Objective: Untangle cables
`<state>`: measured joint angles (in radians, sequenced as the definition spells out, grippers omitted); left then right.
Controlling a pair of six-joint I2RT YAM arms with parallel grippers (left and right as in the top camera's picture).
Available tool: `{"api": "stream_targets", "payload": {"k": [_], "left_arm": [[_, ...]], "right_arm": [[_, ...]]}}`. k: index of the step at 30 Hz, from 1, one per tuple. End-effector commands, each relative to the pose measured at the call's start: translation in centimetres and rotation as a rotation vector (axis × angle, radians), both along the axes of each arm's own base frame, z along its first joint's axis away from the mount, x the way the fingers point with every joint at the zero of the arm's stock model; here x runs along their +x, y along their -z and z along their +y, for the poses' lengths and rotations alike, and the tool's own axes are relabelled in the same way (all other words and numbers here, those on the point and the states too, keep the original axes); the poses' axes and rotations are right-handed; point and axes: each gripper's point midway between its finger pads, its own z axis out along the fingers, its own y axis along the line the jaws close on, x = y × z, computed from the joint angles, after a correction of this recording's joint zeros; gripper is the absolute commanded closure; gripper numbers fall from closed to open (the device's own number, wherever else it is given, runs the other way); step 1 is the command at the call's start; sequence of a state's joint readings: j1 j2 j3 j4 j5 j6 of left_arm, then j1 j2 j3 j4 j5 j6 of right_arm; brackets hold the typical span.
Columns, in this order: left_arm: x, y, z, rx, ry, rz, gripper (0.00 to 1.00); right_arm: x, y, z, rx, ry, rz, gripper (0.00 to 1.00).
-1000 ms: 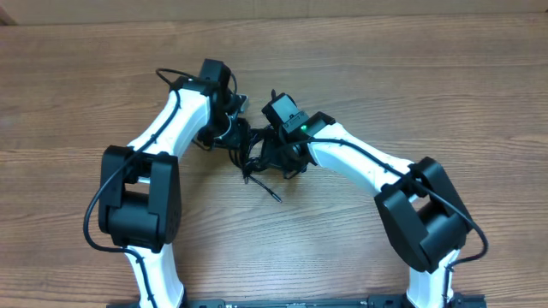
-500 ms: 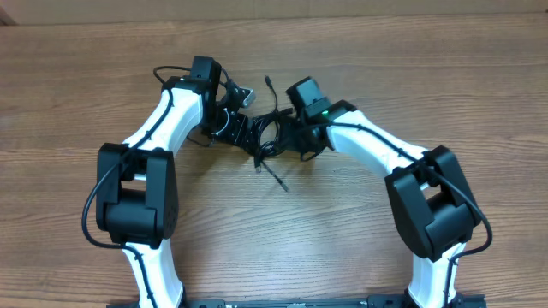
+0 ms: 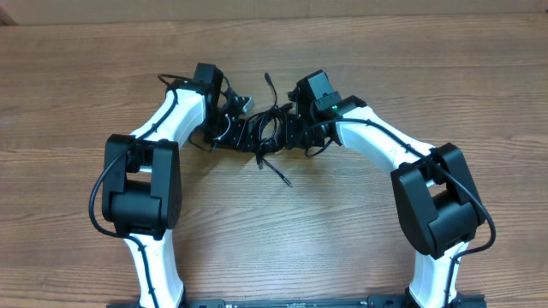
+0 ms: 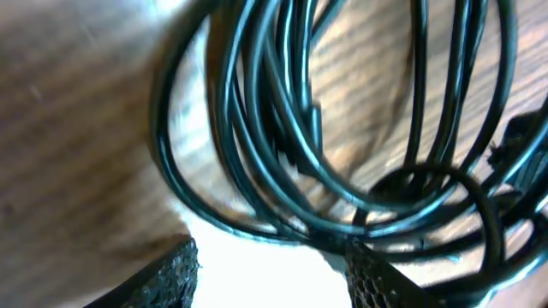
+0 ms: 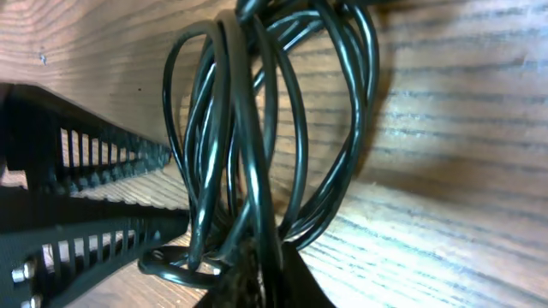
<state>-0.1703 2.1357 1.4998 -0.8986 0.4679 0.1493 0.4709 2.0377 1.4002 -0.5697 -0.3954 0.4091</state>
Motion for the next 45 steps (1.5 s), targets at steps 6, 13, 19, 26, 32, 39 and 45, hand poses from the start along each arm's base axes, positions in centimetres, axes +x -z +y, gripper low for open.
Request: {"api": "stream_targets", "payload": {"k": [6,13,19,26,32,39,45], "left_arm": [[3.6,-4.6,0.0,0.007,-0.043,-0.203,0.32],[6.5,-4.1,-1.3,0.069,-0.039,-0.342,0.43],[6.7,-1.0,-3.1,0.165,-0.007,-0.354,0.46],[5.8,1.7,-0.7,0.349,-0.175,-0.265,0.76],[0.6,2.6,2.0,0.428,-0.350,0.016,0.86],[-4.1,0.5,1.3,0.327,-0.418,0.274,0.95],[-0.3,-5.9,1.3,0.256,-0.594,0.043,0.91]], "right_arm": [[-0.1,-5.0,0.4,0.200,-0.089,0.025,0.75],[0.1,-6.2,-2.1,0.182,-0.031,0.051,0.47],[0.1,-5.0,-4.1,0.105,0.020,0.080,0.47],[-0.3,-4.8,-4.3,0.096,0.021,0.102,0.46],[-1.8,-4.4,-4.8,0.066,-0.024,0.136,0.46],[-3.8,-4.0,-4.2,0.036,-0.064,0.190,0.46],[-5.5,-3.9,-3.0,0.021,-0.108,0.219,0.47]]}}
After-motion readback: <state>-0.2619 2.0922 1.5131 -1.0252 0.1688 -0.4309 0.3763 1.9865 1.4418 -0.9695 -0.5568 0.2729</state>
